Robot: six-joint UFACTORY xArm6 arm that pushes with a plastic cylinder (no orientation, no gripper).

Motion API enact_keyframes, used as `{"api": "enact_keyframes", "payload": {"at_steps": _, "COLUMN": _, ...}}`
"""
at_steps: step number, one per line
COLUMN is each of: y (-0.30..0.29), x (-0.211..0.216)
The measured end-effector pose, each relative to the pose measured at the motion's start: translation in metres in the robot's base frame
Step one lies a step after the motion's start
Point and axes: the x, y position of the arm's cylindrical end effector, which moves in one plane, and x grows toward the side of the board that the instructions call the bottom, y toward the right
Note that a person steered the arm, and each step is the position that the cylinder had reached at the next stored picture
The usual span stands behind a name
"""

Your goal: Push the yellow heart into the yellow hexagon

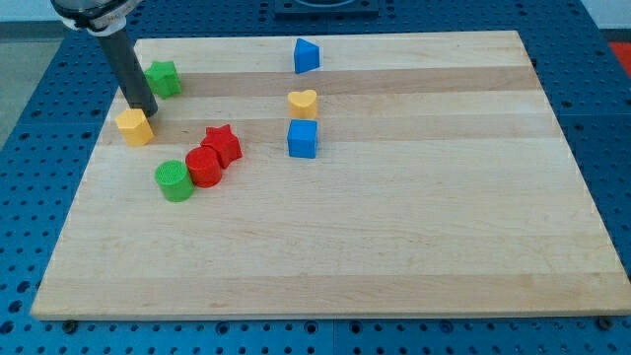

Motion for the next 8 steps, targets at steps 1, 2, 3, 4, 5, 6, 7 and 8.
{"api": "enact_keyframes", "payload": {"at_steps": 1, "y": 0.061, "x": -0.03}}
{"api": "enact_keyframes", "payload": {"at_steps": 2, "y": 0.16, "x": -0.045}}
{"api": "enact_keyframes", "payload": {"at_steps": 3, "y": 0.259, "x": -0.039}}
{"api": "enact_keyframes", "payload": {"at_steps": 4, "y": 0.27, "x": -0.006}}
{"api": "enact_keyframes", "payload": {"at_steps": 5, "y": 0.238, "x": -0.006}}
{"api": "enact_keyframes", "payload": {"at_steps": 6, "y": 0.197, "x": -0.006}}
{"api": "enact_keyframes", "payload": {"at_steps": 7, "y": 0.166, "x": 0.004}}
{"api": "enact_keyframes", "payload": {"at_steps": 8, "y": 0.139, "x": 0.007}}
